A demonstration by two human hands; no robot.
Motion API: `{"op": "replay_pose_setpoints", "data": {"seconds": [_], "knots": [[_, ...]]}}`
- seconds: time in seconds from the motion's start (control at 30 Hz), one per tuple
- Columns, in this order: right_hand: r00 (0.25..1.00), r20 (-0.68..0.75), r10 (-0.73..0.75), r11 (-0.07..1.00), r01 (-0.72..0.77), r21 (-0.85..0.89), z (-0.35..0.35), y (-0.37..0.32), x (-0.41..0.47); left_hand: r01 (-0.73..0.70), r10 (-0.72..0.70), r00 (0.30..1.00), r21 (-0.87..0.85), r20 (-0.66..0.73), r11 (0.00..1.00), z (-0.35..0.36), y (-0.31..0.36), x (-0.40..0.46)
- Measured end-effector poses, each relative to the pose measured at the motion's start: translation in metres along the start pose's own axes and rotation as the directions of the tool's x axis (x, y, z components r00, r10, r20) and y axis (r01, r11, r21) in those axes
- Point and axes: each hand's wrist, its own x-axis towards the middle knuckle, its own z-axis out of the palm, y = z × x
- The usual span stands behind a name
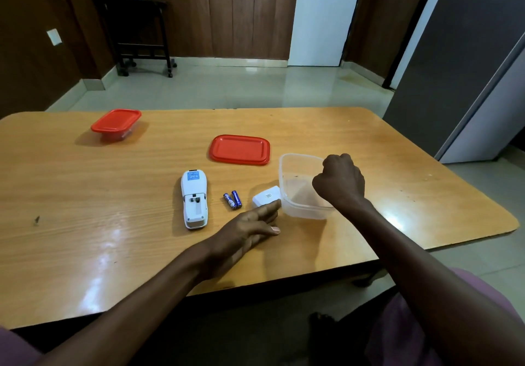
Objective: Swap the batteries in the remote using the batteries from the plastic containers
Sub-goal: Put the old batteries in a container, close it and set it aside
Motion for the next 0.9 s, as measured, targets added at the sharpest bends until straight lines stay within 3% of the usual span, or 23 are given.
{"op": "replay_pose_setpoints", "data": {"seconds": [0.63, 0.9], "knots": [[1.0, 0.017, 0.009, 0.999, -0.008, -0.044, 0.005, 0.003, 0.01, 0.082, -0.08, 0.996, -0.055, 0.037, 0.995, 0.013, 0.0, 0.002], [0.997, 0.039, -0.061, 0.969, 0.05, 0.241, 0.013, 0.0, 0.014, 0.027, -0.02, 0.978, 0.031, -0.205, 0.999, -0.003, 0.005, 0.0]]}}
